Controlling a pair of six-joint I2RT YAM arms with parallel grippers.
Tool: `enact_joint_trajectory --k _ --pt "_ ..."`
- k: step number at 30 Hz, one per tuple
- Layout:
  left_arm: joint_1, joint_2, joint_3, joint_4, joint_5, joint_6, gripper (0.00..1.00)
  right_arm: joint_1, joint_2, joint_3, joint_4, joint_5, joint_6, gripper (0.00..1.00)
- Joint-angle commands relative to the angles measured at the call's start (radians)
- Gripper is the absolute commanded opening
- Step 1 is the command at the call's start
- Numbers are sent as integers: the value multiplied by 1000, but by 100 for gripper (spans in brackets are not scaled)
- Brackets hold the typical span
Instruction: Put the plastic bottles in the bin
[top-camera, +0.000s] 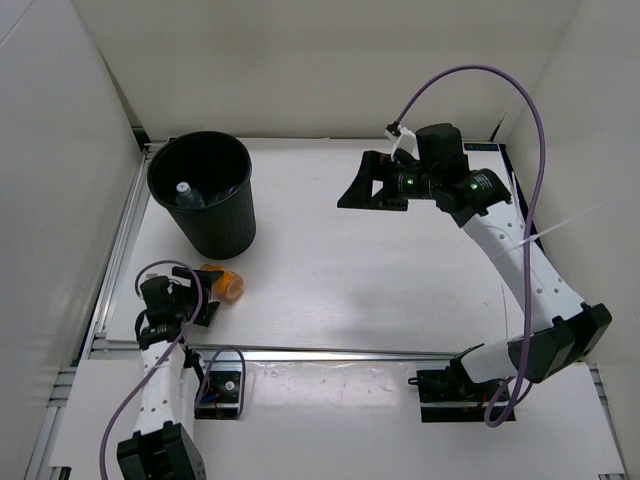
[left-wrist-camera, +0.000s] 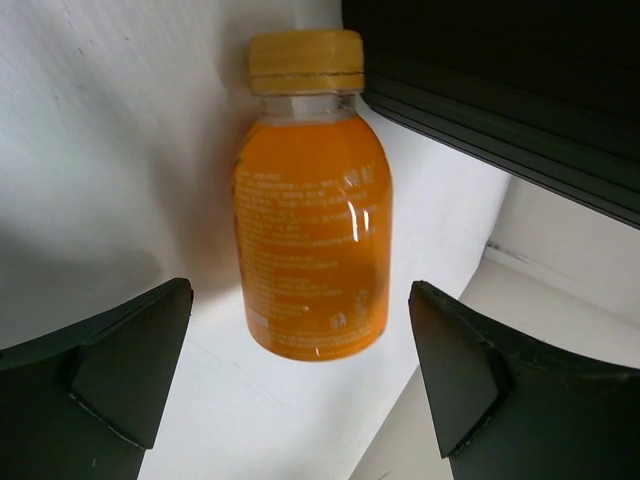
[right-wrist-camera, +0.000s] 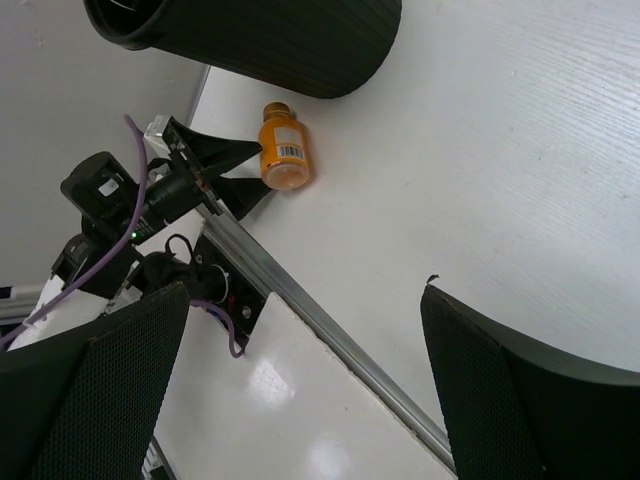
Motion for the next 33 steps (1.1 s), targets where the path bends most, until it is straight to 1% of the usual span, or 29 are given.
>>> enact_joint_trajectory --k 1,5,11,13,16,19,22,24,25,30,32,33 --pt "6 55 2 80 9 60 100 -5 -14 -11 13 -35 -27 100" --pt "6 182 -7 93 20 89 100 -5 -14 -20 13 -35 -18 100" --pt "6 216 25 126 -16 88 100 -5 -5 -20 13 -44 -18 100" --pt "6 264 47 149 -16 88 100 -5 -5 -20 13 -44 -18 100" --pt "6 333 79 160 -2 127 94 -5 4 -9 13 -53 -9 100" --pt "6 324 90 160 9 149 86 -5 24 0 13 -54 -9 100" --pt "6 276 65 160 -14 149 78 -5 34 9 13 -63 -9 100" --pt "6 267 54 160 -14 140 69 -5 34 9 13 -73 0 100" --pt "6 253 45 160 -14 140 62 -5 34 9 13 -73 0 100" --pt "6 233 36 160 -14 151 58 -5 34 0 13 -73 0 100" --pt "6 223 36 160 0 160 55 -5 34 0 13 -73 0 100" --pt "6 209 60 160 16 160 49 -5 34 -9 13 -73 0 100"
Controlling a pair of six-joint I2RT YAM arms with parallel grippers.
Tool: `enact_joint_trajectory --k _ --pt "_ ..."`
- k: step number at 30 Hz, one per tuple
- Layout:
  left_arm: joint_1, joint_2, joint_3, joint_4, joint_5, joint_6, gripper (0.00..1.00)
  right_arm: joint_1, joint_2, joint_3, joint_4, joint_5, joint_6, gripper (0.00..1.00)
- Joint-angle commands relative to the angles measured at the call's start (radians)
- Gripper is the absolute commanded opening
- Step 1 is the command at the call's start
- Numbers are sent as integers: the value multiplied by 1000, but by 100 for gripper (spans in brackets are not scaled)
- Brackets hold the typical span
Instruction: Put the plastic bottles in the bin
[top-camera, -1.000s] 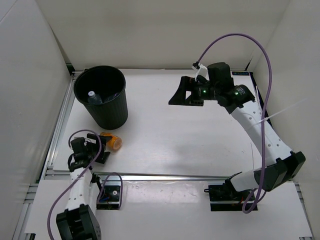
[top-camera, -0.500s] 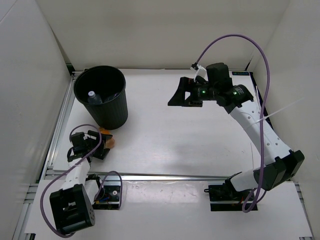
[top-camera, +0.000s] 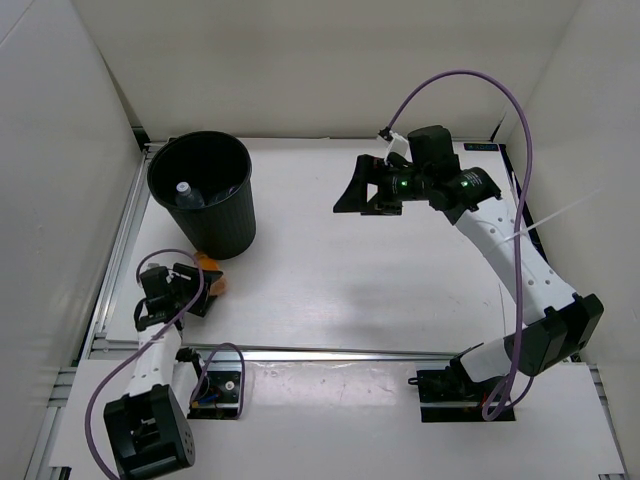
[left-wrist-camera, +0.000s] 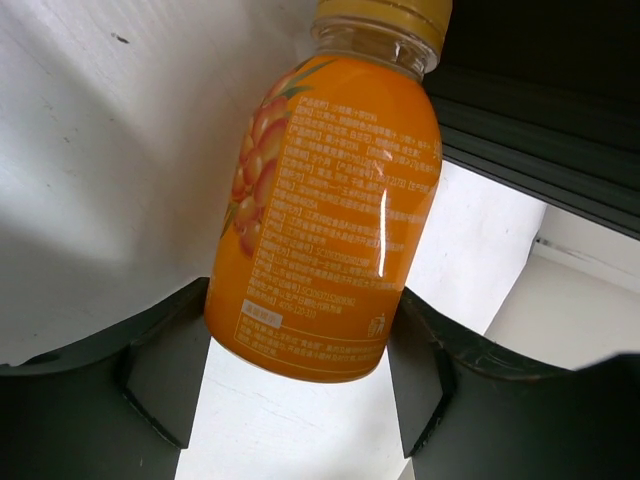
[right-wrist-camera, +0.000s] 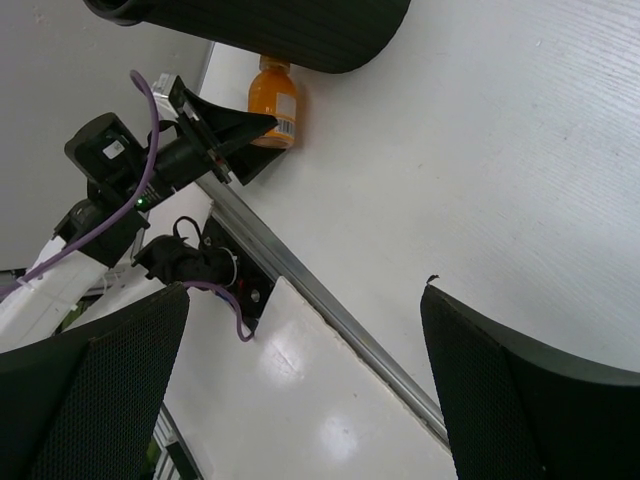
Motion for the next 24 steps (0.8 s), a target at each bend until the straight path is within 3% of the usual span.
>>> enact_joint_trajectory --k 1,4,6,11,17,21,24 --pt "4 -47 28 11 36 32 46 -3 -14 14 12 -21 -8 100" --pt "4 -168 107 -105 18 32 43 -3 -23 -9 12 -3 -8 100" --pt "4 -228 170 -249 -65 21 43 -3 -23 -20 12 -2 -8 100" --pt "4 -298 492 -461 -192 56 44 -22 -33 -30 21 -2 2 100" --pt "4 -146 930 -537 -264 152 44 -22 -23 -39 31 -12 2 100" --pt "4 -10 1089 -537 -264 161 44 -22 -14 -39 40 -21 11 100" --pt "4 87 1100 -483 -197 170 45 -22 -5 -29 49 -21 20 100"
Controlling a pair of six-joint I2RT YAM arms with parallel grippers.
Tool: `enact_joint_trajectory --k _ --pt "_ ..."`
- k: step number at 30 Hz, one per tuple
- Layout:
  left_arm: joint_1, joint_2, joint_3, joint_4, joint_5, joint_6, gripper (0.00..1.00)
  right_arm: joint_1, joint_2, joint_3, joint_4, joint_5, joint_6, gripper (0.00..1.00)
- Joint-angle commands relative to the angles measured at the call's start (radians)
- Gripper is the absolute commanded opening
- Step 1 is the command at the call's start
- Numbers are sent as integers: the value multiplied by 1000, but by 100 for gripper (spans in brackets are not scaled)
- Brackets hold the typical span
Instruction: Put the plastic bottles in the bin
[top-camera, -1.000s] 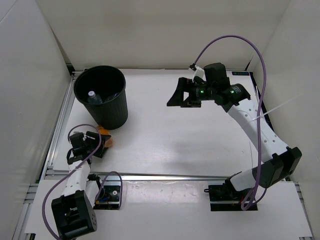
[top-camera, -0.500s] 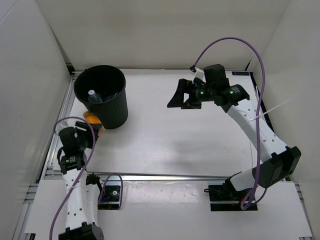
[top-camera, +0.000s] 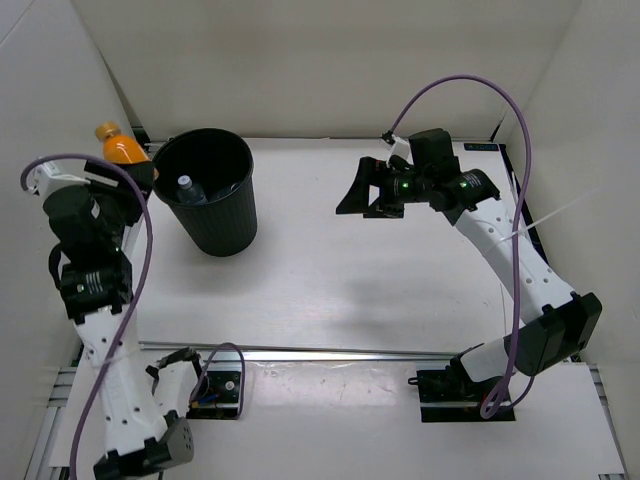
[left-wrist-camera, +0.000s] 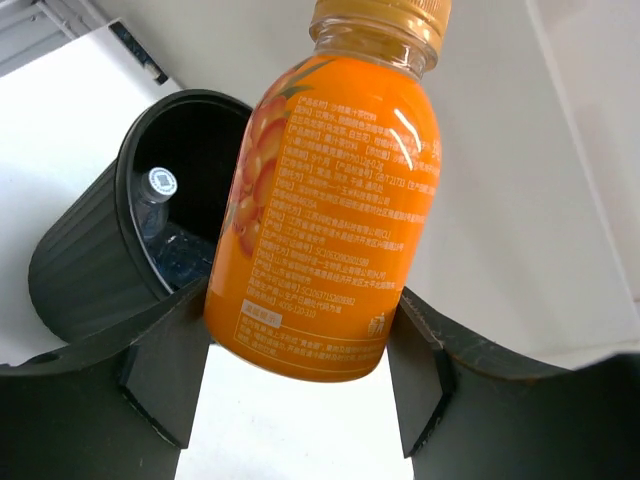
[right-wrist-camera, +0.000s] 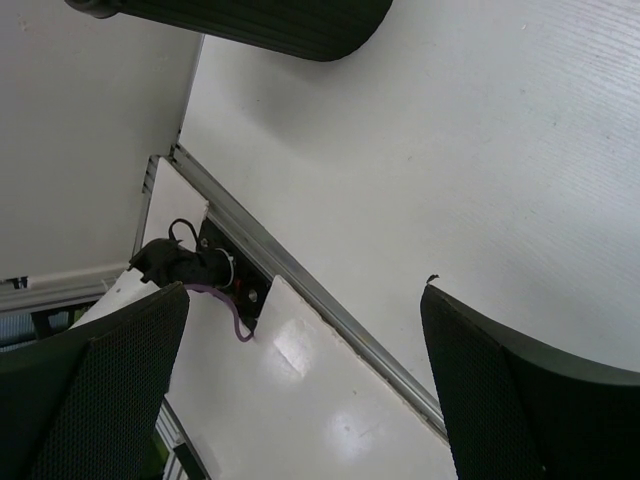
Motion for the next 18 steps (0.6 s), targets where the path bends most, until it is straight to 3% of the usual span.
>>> enact_joint_trajectory --k 1,3,10,11,12,13,14,18 --pt "4 141 5 -8 61 30 48 -2 -4 9 40 -18 10 100" --pt "-16 228 5 11 155 30 52 -2 5 19 40 -18 10 100" --pt "-199 362 131 34 129 74 61 -2 5 29 40 -18 19 100" --pt "-219 371 131 34 117 74 65 -2 5 29 40 -7 30 100" --pt "-245 371 131 34 117 74 75 -2 5 29 40 5 30 100" --pt "-254 371 114 34 117 74 93 -2 5 29 40 5 30 100" --pt "-254 371 102 34 117 74 100 -2 5 29 40 19 42 100" --pt "-263 280 56 34 -9 112 100 -24 19 50 -35 68 82 100"
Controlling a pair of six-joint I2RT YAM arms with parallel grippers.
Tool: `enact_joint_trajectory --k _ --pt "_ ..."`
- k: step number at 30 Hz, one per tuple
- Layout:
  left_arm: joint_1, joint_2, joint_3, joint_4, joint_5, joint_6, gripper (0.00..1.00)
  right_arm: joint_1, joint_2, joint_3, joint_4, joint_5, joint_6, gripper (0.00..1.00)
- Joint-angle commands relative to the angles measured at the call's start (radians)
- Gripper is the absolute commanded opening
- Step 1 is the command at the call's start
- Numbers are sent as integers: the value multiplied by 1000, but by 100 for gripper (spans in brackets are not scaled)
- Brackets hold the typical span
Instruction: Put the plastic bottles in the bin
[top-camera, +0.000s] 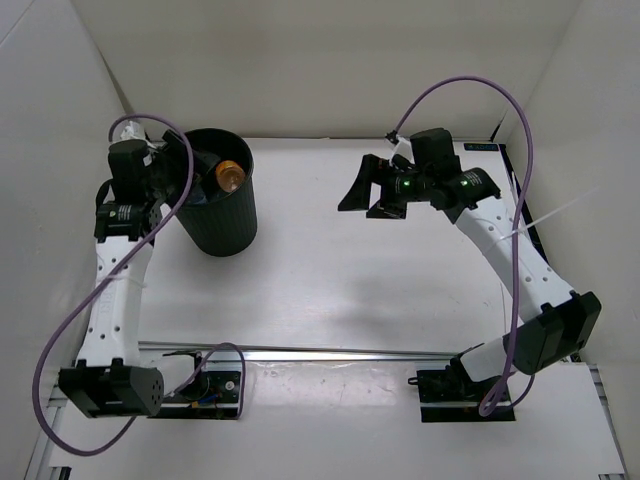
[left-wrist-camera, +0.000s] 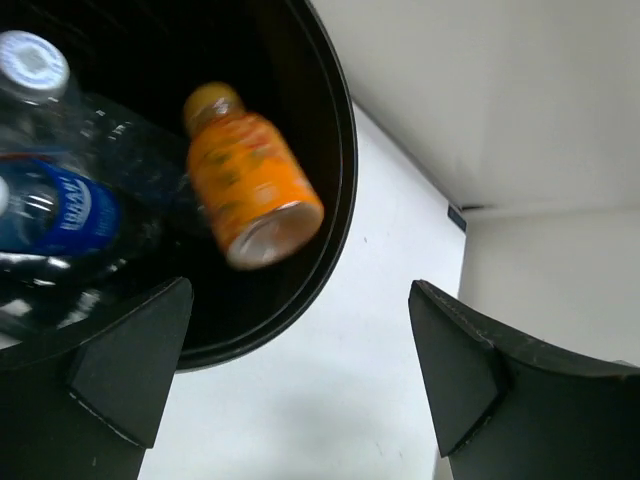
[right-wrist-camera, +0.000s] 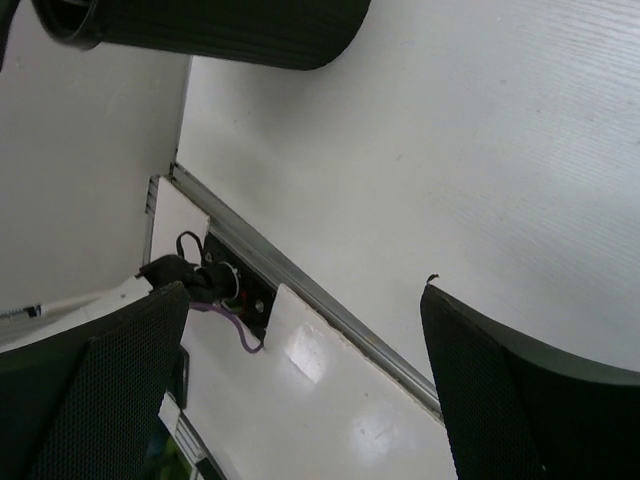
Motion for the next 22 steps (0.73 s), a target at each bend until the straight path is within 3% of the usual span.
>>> enact_joint_trajectory --k 1,7,12,16,22 --pt "0 -119 -4 20 -129 56 100 -26 24 60 -52 53 34 100" --pt "0 -314 -118 20 -399 181 100 -66 43 74 -161 102 45 100" --pt "0 -500 -430 11 -558 282 100 -89 -9 0 -161 171 63 100" --pt "0 -668 -587 -9 -693 354 100 -123 -37 -41 -185 255 72 100" --pt "0 -727 -714 -20 -905 382 100 -141 -58 -22 -247 433 49 100"
